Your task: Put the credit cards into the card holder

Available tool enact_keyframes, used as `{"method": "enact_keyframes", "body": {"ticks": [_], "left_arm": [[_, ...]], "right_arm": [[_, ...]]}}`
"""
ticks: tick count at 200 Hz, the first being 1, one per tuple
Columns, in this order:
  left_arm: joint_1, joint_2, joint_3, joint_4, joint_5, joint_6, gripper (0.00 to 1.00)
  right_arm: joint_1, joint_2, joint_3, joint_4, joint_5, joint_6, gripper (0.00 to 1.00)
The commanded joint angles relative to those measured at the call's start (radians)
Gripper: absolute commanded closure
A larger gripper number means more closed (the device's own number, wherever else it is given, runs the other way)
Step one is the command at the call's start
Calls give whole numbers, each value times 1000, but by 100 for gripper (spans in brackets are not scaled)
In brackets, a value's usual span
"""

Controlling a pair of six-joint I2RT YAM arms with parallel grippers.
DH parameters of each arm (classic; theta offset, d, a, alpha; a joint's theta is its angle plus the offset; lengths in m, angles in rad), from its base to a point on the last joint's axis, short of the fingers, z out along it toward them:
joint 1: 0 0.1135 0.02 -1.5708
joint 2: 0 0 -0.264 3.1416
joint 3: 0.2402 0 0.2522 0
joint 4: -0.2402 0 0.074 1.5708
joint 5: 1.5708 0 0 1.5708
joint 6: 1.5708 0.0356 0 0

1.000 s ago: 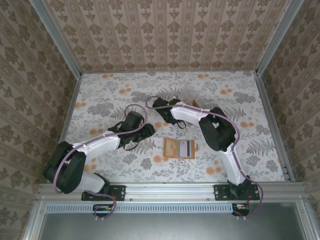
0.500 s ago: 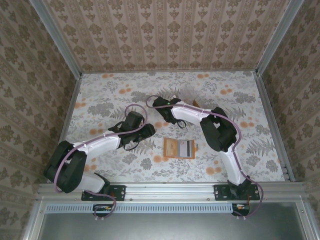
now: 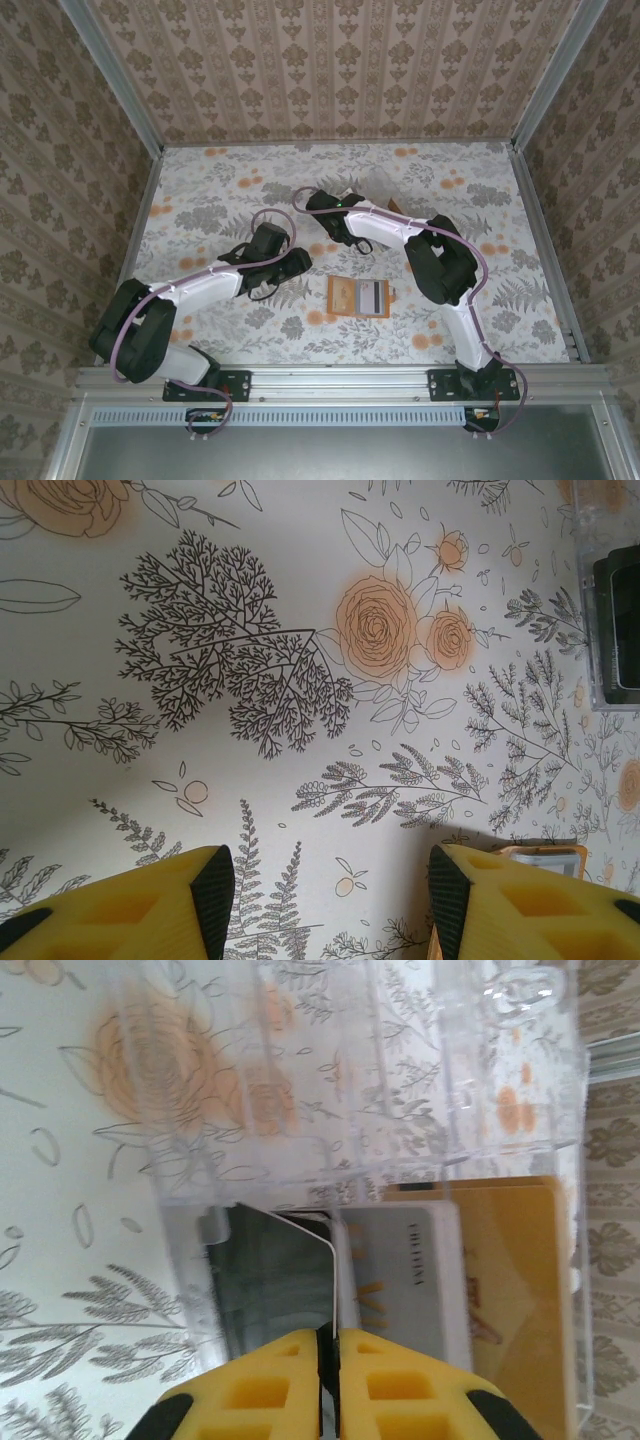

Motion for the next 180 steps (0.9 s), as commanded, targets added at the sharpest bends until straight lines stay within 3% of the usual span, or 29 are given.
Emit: {"method": "enact_keyframes", "body": {"ticks": [1,63,127,149,180], "left_arm": [[6,11,28,5,12,-12,44],[6,7,26,-3,9,-12,44],[6,-12,49,-26,14,-1,44],[7,-33,60,-29,15,3,43],[6,-49,95,-17,55,11,43]], "right_arm": [[-10,-46,21,-69,-43,7,93],[-16,-85,47,-125,-115,36,95],[-44,-219,38,-153,-279,95,99],[-73,-306,7,-138,-409,141,100],[-166,-485,-143,-2,-735,242,100]]}}
